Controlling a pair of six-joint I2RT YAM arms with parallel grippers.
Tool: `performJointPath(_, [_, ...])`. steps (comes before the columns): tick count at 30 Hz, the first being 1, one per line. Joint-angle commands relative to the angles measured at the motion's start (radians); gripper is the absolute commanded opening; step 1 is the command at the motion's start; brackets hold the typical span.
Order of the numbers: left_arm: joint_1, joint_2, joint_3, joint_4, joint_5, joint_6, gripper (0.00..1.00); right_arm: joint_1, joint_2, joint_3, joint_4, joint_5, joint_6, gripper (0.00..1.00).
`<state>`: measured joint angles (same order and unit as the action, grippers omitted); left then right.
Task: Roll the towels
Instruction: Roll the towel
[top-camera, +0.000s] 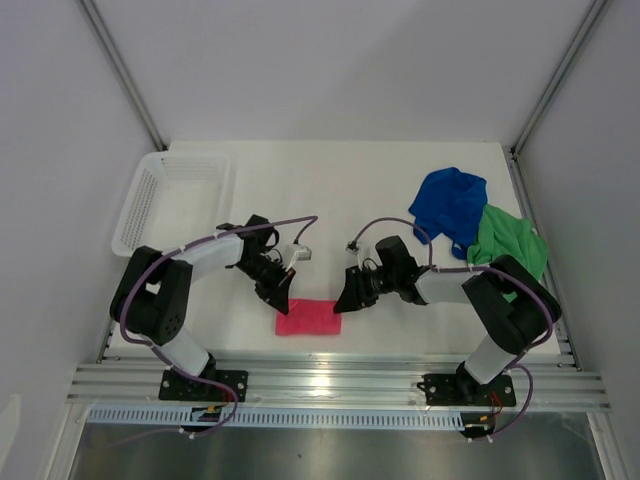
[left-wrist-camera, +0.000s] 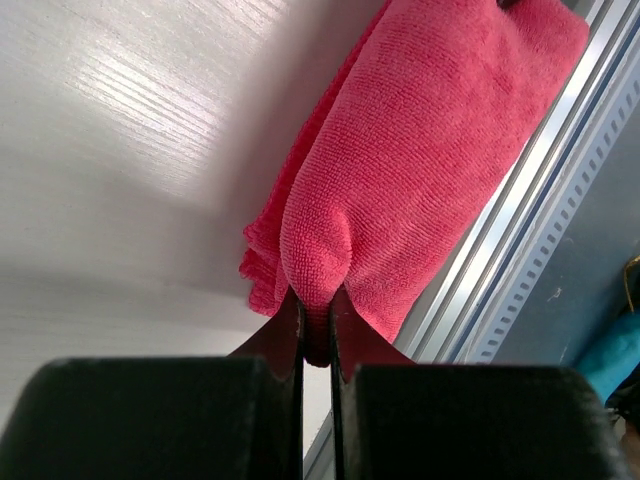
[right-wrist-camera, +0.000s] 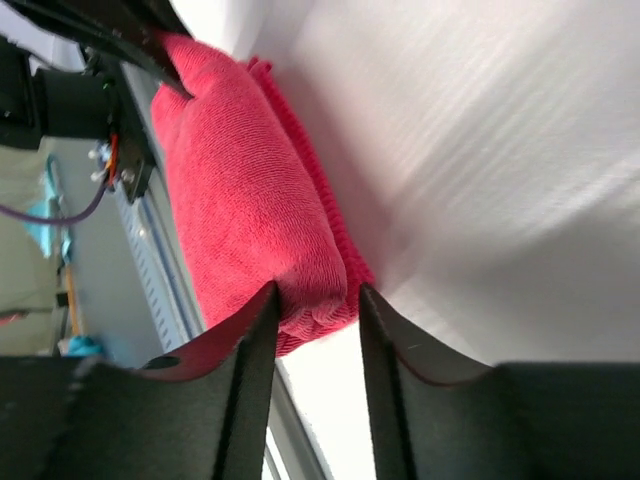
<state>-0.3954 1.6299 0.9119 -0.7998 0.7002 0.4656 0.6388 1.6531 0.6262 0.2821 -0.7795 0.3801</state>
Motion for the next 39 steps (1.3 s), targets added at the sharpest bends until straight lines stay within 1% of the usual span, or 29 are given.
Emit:
performJointPath(1, [0.015, 0.015, 0.019, 0.031, -0.059, -0.001, 0.01, -0.019, -0.082, 0.015, -0.087, 0.129, -0.055, 0.40])
performJointPath(3, [0.015, 0.019, 0.024, 0.028, -0.065, 0.001, 0.01, -0.021, -0.124, 0.041, -0.167, 0.164, -0.101, 0.49])
performJointPath(6, [0.015, 0.024, 0.033, 0.021, -0.065, 0.005, 0.01, -0.019, -0.225, 0.066, -0.263, 0.216, -0.135, 0.50])
performJointPath(8, [0.015, 0.024, 0.031, 0.022, -0.065, 0.007, 0.01, -0.016, -0.321, 0.069, -0.323, 0.298, -0.136, 0.50])
performJointPath(10, [0.015, 0.024, 0.033, 0.022, -0.064, 0.008, 0.02, 0.024, -0.386, 0.057, -0.319, 0.394, -0.112, 0.49])
performJointPath(12, [0.015, 0.025, 0.033, 0.022, -0.062, 0.008, 0.02, 0.076, -0.441, 0.034, -0.215, 0.433, -0.083, 0.41])
performJointPath(13, [0.015, 0.025, 0.033, 0.024, -0.062, 0.008, 0.04, 0.134, -0.440, 0.002, -0.101, 0.430, -0.045, 0.30])
performJointPath(15, [0.015, 0.027, 0.033, 0.027, -0.062, 0.004, 0.05, 0.195, -0.418, -0.038, 0.041, 0.439, -0.003, 0.19])
performJointPath(16, [0.015, 0.025, 0.033, 0.028, -0.062, 0.004, 0.06, 0.249, -0.400, -0.083, 0.198, 0.445, 0.028, 0.14])
performJointPath(19, [0.015, 0.021, 0.027, 0.030, -0.064, 0.004, 0.09, 0.303, -0.281, -0.114, 0.366, 0.450, 0.054, 0.09])
performJointPath(20, [0.015, 0.019, 0.027, 0.028, -0.065, 0.005, 0.10, 0.317, -0.210, -0.108, 0.432, 0.444, 0.063, 0.09])
performJointPath(22, [0.015, 0.018, 0.027, 0.027, -0.068, 0.005, 0.13, 0.320, -0.149, -0.114, 0.497, 0.451, 0.085, 0.06])
performJointPath(23, [0.015, 0.016, 0.028, 0.025, -0.076, 0.005, 0.13, 0.320, -0.124, -0.120, 0.558, 0.462, 0.101, 0.06])
performJointPath(24, [0.015, 0.013, 0.030, 0.030, -0.080, 0.002, 0.15, 0.321, -0.086, -0.125, 0.580, 0.489, 0.103, 0.05])
performJointPath(26, [0.015, 0.004, 0.027, 0.034, -0.096, -0.002, 0.18, 0.320, -0.059, -0.138, 0.588, 0.520, 0.103, 0.03])
performJointPath(27, [0.015, 0.001, 0.027, 0.039, -0.100, -0.005, 0.21, 0.318, -0.032, -0.141, 0.583, 0.545, 0.123, 0.02])
performJointPath(30, [0.015, -0.011, 0.025, 0.040, -0.113, -0.008, 0.27, 0.314, 0.022, -0.184, 0.621, 0.557, 0.166, 0.00])
performJointPath(34, [0.015, -0.030, 0.033, 0.039, -0.146, -0.022, 0.33, 0.309, 0.054, -0.256, 0.719, 0.594, 0.242, 0.00])
performJointPath(39, [0.023, -0.073, 0.047, 0.036, -0.246, -0.061, 0.37, 0.309, 0.066, -0.286, 0.720, 0.614, 0.270, 0.00])
